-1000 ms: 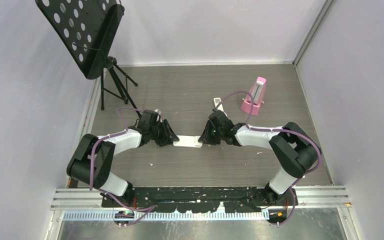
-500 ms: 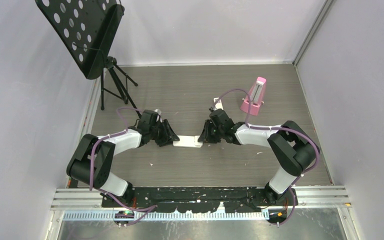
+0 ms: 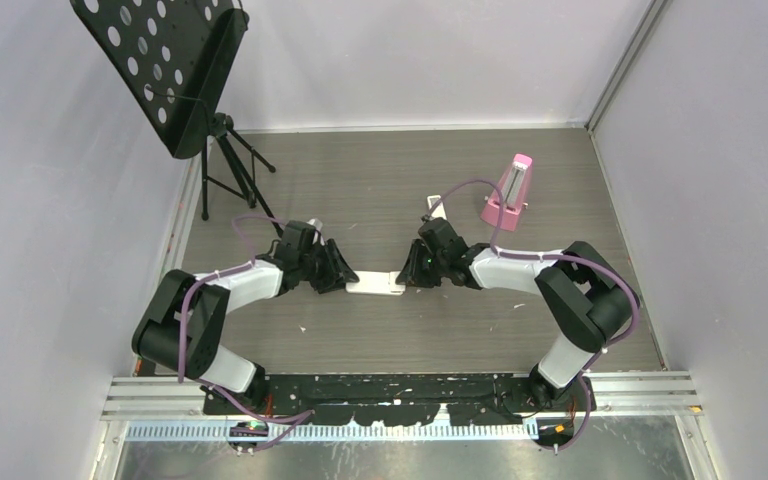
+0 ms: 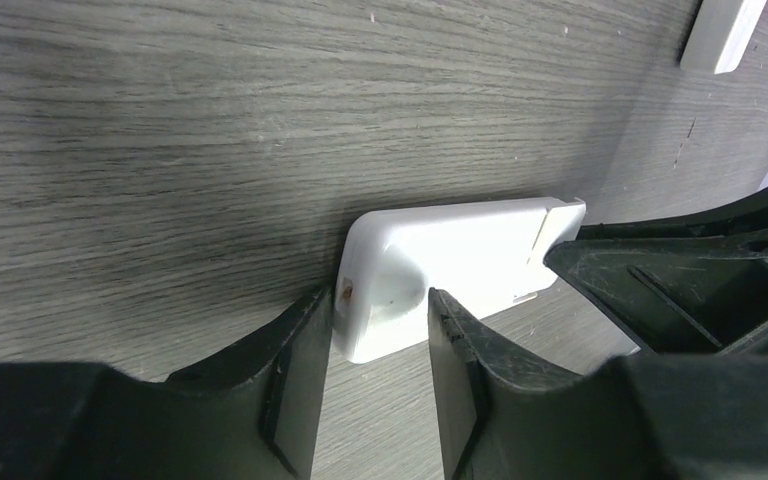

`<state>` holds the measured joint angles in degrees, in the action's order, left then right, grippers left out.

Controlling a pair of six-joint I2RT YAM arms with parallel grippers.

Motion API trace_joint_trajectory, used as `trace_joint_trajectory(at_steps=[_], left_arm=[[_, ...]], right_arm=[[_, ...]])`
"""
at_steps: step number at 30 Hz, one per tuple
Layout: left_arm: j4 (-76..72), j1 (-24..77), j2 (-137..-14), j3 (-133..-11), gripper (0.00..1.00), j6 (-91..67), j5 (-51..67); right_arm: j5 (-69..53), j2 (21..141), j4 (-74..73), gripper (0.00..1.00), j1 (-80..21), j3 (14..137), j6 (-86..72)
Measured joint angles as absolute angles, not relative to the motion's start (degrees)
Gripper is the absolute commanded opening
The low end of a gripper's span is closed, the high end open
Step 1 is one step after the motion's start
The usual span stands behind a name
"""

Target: Load the batteries into the remote control

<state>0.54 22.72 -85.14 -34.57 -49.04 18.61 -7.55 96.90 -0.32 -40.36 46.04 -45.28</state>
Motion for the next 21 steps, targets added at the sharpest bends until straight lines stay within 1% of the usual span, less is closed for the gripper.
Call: trace_joint_trajectory(at_steps=[6,14,21], left_arm=[[-0.2,22.8,-85.1,-33.9,0.38,-49.1,18.4],[-3.0,22.9,-84.6,-31.9,0.36,-50.4,18.0],[-6.7,22.9,-83.7,-29.3,0.36,-52.4,17.4]], right_arm=[[-8.6,97.2,-0.3,0.19,-40.0,45.9,-48.0],[-10.3,97.4,1.6,0.25,-39.2,44.6,-51.6],[-11.9,97.2,5.8,0.21,-38.3,42.0,-56.2]])
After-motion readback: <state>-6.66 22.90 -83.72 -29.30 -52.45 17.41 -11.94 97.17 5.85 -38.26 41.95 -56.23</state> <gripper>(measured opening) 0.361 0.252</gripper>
